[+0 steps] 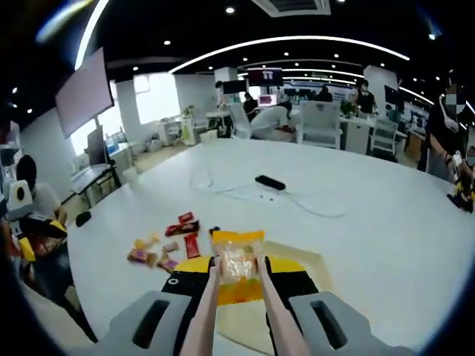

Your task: Place the target food into the container with the food tongs after gripping and lifting it, then release it inside without dropping or visibly crushing the food.

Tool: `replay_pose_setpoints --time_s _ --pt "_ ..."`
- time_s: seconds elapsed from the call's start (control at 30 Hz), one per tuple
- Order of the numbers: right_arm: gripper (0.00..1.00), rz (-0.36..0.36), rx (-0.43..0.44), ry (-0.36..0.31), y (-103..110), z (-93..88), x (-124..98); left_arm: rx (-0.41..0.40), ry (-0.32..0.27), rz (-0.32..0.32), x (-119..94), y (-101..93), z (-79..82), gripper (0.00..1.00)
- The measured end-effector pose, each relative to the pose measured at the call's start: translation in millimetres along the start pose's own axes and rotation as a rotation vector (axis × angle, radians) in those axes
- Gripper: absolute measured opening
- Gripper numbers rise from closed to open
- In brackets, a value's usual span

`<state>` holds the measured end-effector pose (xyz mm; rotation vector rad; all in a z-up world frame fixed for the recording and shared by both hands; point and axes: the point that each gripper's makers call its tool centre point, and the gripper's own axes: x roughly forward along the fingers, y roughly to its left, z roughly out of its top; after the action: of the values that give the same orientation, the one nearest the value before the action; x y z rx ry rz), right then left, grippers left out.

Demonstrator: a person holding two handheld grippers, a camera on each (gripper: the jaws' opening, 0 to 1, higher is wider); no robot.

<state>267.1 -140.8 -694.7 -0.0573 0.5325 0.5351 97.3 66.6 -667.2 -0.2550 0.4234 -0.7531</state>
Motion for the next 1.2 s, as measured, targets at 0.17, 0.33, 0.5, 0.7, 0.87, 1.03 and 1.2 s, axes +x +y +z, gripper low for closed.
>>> replay_pose_setpoints --time_s 0.17,0.33,0.5,0.7,0.87,1.03,1.2 --pt "0.26 -0.003 -0.001 0.001 2 0.5 -2 -0.003 -0.001 0.001 -1 -0.2 -1.3 0.54" --pt "0.26 -0.004 -0.001 0.002 4 0.8 -3 -0.005 -0.004 0.003 -2 0.3 -1.1 0.54" --pt "0.26 -0.008 0.001 -0.001 -2 1.0 -2 -0.006 -0.005 0.001 -2 -0.1 -1.7 0.54" --pt "0.26 -0.005 0.002 0.002 -5 -0.8 -1 -0.009 -0.006 -0.001 -1 -0.8 -2.3 0.54" --pt "0.26 0.011 -0.010 0.010 -4 -3.4 1 -0.011 -0.005 -0.002 -1 -1.2 -3.7 0.54" --pt "0.26 0.032 -0.023 0.016 1 -3.4 4 -0.014 -0.008 0.002 -2 -0.9 -4.6 0.54" --pt "0.27 0.059 -0.042 0.023 11 -2.3 9 -0.019 -0.012 0.009 -4 -0.3 -5.9 0.53"
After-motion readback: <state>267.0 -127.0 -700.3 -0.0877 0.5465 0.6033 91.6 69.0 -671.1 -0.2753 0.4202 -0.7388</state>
